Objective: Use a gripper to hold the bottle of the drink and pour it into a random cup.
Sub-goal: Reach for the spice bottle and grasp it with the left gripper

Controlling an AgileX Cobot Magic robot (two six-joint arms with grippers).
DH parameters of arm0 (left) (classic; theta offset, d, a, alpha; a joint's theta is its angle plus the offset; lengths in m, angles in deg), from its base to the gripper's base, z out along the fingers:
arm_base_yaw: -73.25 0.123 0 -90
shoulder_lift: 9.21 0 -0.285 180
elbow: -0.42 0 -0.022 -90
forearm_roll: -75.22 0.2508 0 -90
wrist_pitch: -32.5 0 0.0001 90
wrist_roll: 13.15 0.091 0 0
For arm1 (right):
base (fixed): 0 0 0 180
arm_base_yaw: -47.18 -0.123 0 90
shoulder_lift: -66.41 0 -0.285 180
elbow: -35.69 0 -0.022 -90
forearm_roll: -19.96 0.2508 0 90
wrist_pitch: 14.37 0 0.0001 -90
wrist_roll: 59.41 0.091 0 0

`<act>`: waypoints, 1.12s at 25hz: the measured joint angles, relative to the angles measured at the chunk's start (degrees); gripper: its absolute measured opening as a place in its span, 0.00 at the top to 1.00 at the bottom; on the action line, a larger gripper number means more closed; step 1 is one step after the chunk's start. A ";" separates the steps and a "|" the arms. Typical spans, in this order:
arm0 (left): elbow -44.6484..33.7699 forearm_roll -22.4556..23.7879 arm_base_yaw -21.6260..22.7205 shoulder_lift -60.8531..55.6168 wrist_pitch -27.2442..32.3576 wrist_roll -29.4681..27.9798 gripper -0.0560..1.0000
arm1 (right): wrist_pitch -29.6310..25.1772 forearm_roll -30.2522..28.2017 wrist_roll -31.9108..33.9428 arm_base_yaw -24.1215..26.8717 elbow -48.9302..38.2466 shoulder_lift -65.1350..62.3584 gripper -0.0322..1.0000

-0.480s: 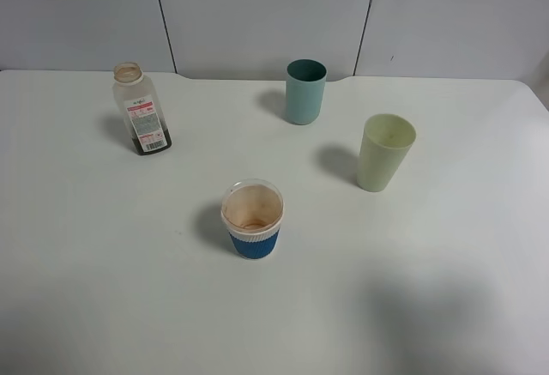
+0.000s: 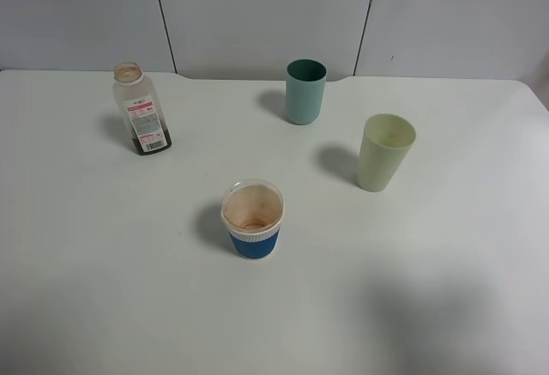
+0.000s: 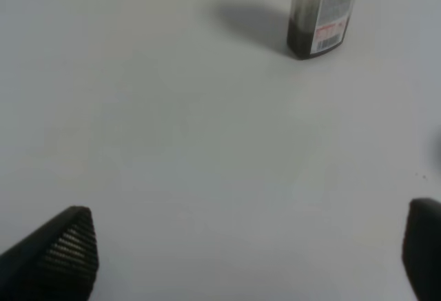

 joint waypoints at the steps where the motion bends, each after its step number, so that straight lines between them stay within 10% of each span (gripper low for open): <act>1: 0.00 0.00 0.00 0.00 0.00 0.00 0.15 | 0.00 0.00 0.00 0.00 0.00 0.00 0.01; 28: 0.00 0.00 0.00 0.00 0.00 0.00 0.15 | 0.00 0.00 0.00 0.00 0.00 0.00 0.01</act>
